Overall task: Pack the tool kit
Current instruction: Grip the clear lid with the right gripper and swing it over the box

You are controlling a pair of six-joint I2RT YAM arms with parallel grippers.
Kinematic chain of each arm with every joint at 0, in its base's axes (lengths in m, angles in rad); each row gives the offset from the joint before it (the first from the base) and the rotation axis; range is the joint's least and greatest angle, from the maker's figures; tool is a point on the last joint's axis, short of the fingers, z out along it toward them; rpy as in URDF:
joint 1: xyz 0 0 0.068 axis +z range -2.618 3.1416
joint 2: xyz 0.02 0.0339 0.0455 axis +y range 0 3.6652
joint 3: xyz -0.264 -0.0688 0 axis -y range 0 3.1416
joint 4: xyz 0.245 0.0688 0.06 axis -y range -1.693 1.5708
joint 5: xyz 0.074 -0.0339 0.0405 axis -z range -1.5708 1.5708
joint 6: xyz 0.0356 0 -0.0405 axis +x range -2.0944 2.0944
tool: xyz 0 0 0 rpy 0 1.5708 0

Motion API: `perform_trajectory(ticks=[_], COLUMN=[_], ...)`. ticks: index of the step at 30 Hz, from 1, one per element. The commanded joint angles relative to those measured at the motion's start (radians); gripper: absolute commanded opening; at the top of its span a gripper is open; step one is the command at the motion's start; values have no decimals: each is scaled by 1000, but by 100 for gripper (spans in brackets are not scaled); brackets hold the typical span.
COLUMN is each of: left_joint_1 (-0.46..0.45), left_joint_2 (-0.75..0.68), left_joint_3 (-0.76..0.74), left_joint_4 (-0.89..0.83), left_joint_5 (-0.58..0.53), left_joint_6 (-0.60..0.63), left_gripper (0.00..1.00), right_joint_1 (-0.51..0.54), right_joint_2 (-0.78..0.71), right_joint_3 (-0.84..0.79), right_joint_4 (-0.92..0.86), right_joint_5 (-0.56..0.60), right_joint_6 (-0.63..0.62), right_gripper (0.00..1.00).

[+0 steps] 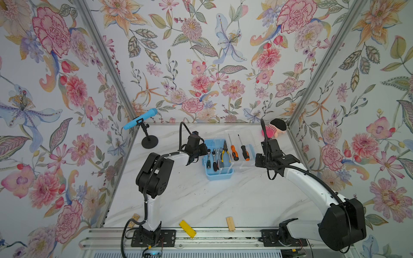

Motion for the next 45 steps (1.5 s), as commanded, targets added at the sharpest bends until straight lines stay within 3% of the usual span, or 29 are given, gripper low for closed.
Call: perform_trajectory(ticks=[1, 9, 19, 22, 32, 45], left_joint_1=[-12, -12, -13, -14, -13, -20], left_joint_2=[-39, -66, -93, -98, -120, -186], left_joint_3=[-26, -65, -93, -95, -115, -175], left_joint_4=[23, 67, 108, 117, 135, 152], left_joint_5=[74, 85, 106, 111, 110, 103], left_joint_6=[9, -5, -23, -30, -47, -69], left_gripper=[21, 22, 25, 25, 27, 26], right_joint_1=[117, 357, 528, 568, 606, 611], right_joint_2=[-30, 49, 180, 215, 274, 300], right_joint_3=[112, 210, 305, 334, 373, 392], right_joint_4=[59, 2, -30, -45, -51, -50], right_joint_5=[42, 231, 261, 266, 229, 143], right_joint_6=[-34, -59, -48, -42, -37, -22], right_gripper=[0, 0, 0, 4, 23, 25])
